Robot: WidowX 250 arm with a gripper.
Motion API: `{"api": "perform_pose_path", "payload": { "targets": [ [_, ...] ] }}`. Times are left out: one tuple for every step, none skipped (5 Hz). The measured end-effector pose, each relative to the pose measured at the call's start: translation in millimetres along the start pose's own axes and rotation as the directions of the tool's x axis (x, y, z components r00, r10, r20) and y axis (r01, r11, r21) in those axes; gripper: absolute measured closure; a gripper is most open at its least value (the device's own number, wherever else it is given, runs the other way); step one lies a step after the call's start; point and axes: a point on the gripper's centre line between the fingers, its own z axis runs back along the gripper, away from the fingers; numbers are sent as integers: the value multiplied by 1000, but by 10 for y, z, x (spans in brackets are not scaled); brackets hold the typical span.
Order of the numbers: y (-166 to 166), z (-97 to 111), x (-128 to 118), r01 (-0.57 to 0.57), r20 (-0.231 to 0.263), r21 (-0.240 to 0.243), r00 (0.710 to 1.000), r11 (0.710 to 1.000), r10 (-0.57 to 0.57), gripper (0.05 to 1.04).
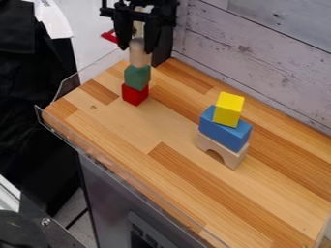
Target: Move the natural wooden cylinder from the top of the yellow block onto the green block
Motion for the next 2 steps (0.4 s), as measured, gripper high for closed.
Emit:
{"api": "perform_pose_path", "payload": {
  "targets": [
    [17, -47, 66, -2, -6, -12, 1000, 1000, 2, 587],
    [56, -89, 82, -11, -16, -22, 1000, 1000, 10, 587]
  ]
}}
